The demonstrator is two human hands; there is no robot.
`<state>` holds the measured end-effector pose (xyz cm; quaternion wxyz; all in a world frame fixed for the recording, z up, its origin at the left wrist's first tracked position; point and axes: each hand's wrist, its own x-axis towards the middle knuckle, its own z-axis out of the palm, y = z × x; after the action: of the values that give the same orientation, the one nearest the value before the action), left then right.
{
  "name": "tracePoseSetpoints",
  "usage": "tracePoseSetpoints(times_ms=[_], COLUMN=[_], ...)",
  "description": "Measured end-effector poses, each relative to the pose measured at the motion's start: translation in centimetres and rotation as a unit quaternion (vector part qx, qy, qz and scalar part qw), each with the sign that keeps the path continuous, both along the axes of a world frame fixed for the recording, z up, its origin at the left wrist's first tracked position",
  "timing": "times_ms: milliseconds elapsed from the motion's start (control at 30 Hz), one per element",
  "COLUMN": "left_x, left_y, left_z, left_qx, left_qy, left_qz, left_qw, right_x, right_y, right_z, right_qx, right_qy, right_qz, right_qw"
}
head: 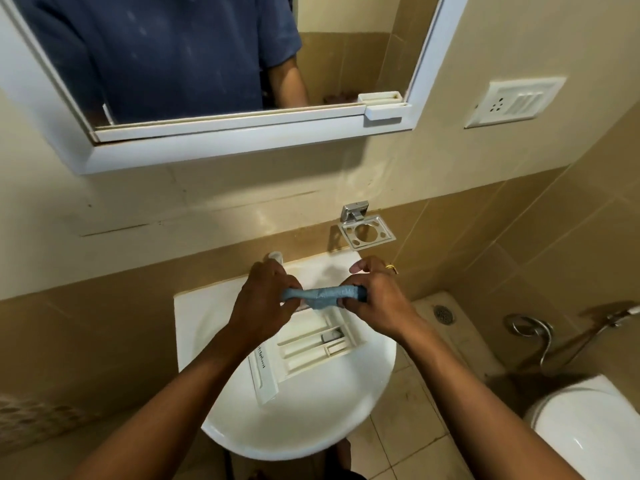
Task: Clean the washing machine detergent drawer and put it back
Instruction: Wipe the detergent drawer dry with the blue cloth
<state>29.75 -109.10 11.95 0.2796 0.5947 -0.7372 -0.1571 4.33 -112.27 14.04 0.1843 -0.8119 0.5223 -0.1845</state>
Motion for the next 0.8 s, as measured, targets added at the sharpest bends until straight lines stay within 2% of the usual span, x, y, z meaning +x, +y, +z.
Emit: tracePoseSetpoints(times_ms=[67, 167, 267, 367, 433, 500, 567, 667, 800], left_x=[-1.1, -2.8, -4.7, -7.1, -8.6, -9.7, -10.2, -10.2, -10.1], left_y=[-1.1, -2.6, -5.3, -8.7, -10.7, -12.1, -13.1, -12.4, -10.7], left_z=[-0.2, 0.5, 1.8, 4.0, 5.2, 4.9, 2.5, -1.3, -2.7], left_qx=[0.024, 0.072, -0.001, -0.122, -0.195, -0.235, -0.237, -0.143, -0.059], left_qy=[0.026, 0.067, 0.033, -0.002, -0.024, -0.069, -0.12, -0.166, -0.186], left_qz=[-0.031, -0.101, -0.098, -0.043, -0.013, -0.012, -0.02, -0.037, -0.045], left_qw=[0.999, 0.99, 0.995, 0.992, 0.98, 0.969, 0.964, 0.975, 0.98], right_x=[-1.2, -2.9, -4.7, -5.7, -5.9, -5.8, -5.6, -6.5, -7.8], right_y=[-0.7, -1.7, -4.1, -8.1, -11.1, -13.5, -14.9, -14.5, -13.9], right_z=[0.0, 0.7, 2.8, 4.9, 5.7, 5.2, 3.2, -0.6, -2.1], right_qx=[-0.024, 0.022, 0.028, -0.082, -0.219, -0.299, -0.274, -0.183, -0.132], right_qy=[0.066, 0.037, 0.006, -0.014, 0.003, 0.019, 0.031, 0.062, 0.075], right_qz=[0.017, 0.07, 0.087, 0.055, 0.012, -0.016, 0.007, 0.063, 0.045], right_qw=[0.997, 0.997, 0.996, 0.995, 0.976, 0.954, 0.961, 0.979, 0.987])
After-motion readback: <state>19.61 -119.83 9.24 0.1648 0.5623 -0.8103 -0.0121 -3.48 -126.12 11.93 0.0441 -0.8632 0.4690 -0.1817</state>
